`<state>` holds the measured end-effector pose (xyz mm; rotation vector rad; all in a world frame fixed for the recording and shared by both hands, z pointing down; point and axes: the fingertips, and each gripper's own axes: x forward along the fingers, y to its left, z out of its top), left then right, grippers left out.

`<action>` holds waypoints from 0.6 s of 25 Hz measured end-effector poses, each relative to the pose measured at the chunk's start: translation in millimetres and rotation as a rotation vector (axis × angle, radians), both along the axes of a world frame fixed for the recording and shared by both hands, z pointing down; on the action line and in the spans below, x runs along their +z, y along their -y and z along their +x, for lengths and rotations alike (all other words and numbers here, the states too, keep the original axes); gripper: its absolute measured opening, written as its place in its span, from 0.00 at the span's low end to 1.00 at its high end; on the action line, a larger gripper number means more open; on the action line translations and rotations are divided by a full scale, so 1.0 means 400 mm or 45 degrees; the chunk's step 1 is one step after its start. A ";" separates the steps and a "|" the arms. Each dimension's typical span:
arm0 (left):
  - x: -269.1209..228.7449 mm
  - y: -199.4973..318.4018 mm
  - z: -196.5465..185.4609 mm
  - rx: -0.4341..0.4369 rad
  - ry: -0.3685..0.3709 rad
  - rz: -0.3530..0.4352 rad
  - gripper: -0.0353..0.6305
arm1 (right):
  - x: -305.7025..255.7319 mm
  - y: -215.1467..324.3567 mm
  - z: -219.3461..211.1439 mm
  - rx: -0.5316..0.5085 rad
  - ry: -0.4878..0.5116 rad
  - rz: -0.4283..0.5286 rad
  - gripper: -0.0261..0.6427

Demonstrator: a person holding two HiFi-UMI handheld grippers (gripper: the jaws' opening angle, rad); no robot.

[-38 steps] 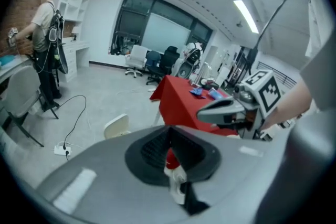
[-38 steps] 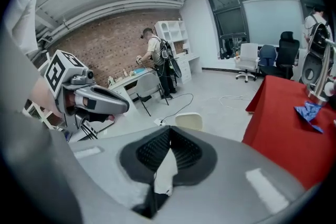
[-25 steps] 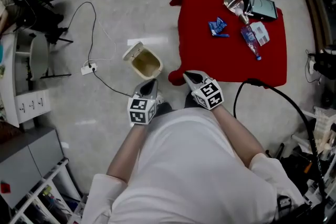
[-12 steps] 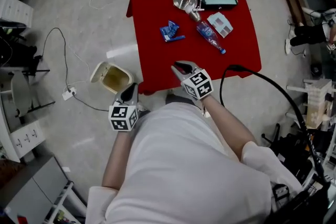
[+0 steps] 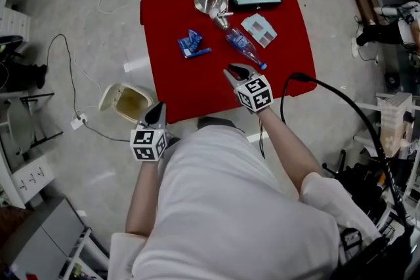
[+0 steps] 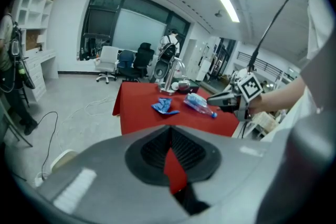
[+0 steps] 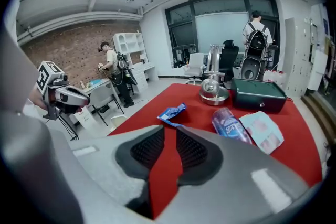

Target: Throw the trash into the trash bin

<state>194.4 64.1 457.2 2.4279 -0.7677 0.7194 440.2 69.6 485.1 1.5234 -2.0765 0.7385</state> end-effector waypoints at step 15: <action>0.046 0.011 0.056 -0.081 0.069 -0.046 0.06 | 0.154 0.098 0.317 0.039 -0.202 -0.175 0.38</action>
